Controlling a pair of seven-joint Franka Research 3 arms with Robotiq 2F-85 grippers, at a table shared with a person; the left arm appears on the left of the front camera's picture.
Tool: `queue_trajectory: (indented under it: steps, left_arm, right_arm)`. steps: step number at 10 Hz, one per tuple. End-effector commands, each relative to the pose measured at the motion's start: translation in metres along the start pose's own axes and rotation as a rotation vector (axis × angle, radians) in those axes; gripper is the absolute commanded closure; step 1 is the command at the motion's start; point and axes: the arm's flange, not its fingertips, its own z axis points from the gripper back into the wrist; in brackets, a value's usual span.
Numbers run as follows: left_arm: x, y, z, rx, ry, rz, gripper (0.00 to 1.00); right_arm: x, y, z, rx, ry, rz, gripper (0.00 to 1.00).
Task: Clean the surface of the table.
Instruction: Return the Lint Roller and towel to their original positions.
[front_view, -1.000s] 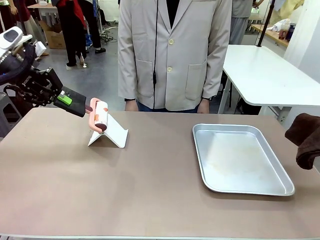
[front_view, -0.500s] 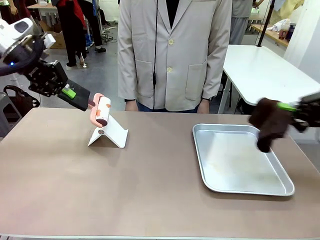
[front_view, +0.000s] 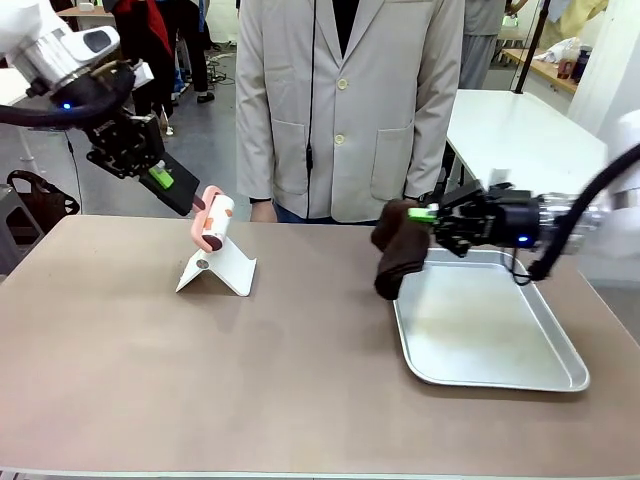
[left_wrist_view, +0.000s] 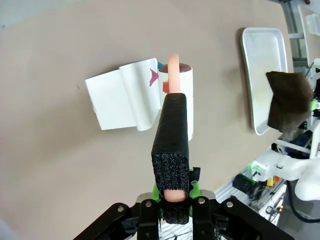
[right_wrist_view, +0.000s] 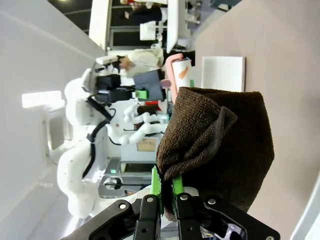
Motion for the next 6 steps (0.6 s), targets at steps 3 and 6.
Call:
queue_trajectory:
  steps: [3, 6]
  left_arm:
    - [0.005, -0.020, -0.029, 0.046, 0.018, 0.008, 0.78]
    - [0.013, -0.018, -0.053, 0.069, 0.043, 0.012, 0.78]
  right_arm:
    - [0.022, -0.039, -0.053, -0.108, -0.001, 0.048, 0.90]
    - [0.019, -0.067, -0.067, -0.167, 0.010, 0.052, 0.90]
